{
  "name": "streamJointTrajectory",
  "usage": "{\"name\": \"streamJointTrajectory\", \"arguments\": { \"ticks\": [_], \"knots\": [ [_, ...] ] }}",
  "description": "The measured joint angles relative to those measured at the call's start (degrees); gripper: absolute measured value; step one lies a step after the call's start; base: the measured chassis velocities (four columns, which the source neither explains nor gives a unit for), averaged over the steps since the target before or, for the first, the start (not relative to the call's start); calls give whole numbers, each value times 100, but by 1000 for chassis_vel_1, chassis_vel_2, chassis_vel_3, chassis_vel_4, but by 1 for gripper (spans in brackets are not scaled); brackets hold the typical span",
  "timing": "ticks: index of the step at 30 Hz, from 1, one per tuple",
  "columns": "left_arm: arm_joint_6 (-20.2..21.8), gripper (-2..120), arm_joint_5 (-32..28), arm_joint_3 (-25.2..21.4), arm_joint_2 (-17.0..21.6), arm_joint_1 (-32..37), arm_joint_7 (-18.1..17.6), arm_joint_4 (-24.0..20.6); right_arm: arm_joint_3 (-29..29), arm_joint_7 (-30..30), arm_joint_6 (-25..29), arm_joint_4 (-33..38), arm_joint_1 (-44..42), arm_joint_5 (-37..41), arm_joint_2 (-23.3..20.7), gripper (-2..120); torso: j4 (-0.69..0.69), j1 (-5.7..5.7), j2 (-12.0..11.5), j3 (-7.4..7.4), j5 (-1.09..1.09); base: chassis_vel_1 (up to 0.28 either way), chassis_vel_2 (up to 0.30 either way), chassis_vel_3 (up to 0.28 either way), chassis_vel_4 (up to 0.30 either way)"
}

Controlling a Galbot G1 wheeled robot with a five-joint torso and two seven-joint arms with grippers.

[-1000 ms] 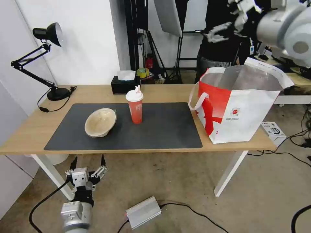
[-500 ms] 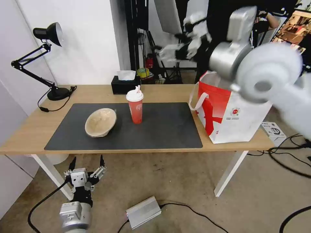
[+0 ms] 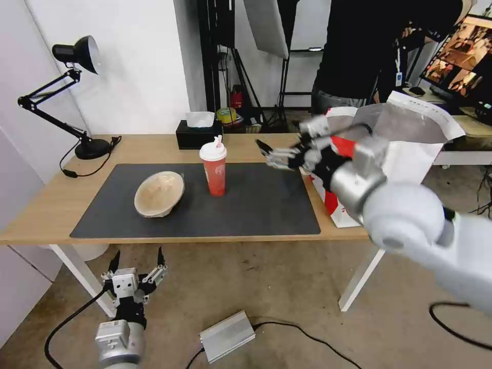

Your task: Pick up the trash from the table and place it into the takeout bag.

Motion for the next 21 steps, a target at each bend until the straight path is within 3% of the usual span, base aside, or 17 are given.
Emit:
{"name": "streamJointTrajectory", "arguments": {
  "ticks": [1, 3, 4, 8, 21],
  "knots": [
    [0, 100, 0, 0, 0, 0, 0, 0, 0, 0, 0, 0, 0, 0, 0, 100, 0, 0, 0, 0, 0, 0, 0, 0, 0],
    [-32, 100, 18, 3, 1, 0, -1, 33, 776, 23, 91, 149, -1124, -602, 9, 100, -1, 0, 0, 0, 1, 0, 0, 0, 0],
    [-32, 100, 18, 3, 1, 0, -1, 33, 776, 23, 91, 149, -1124, -602, 9, 100, -1, 0, 0, 0, 1, 0, 0, 0, 0],
    [-62, 100, 62, 36, 1, -12, -1, 88, 1771, 130, 288, 358, -2858, -1681, 488, 100, 0, 0, 0, 0, 0, 0, 0, 0, 0],
    [-67, 100, 77, 51, 9, -36, 2, 167, 2691, 226, 748, 697, -5195, -3205, 1889, 100, 1, -1, 0, 0, -1, 0, 0, 0, 0]
  ]
}}
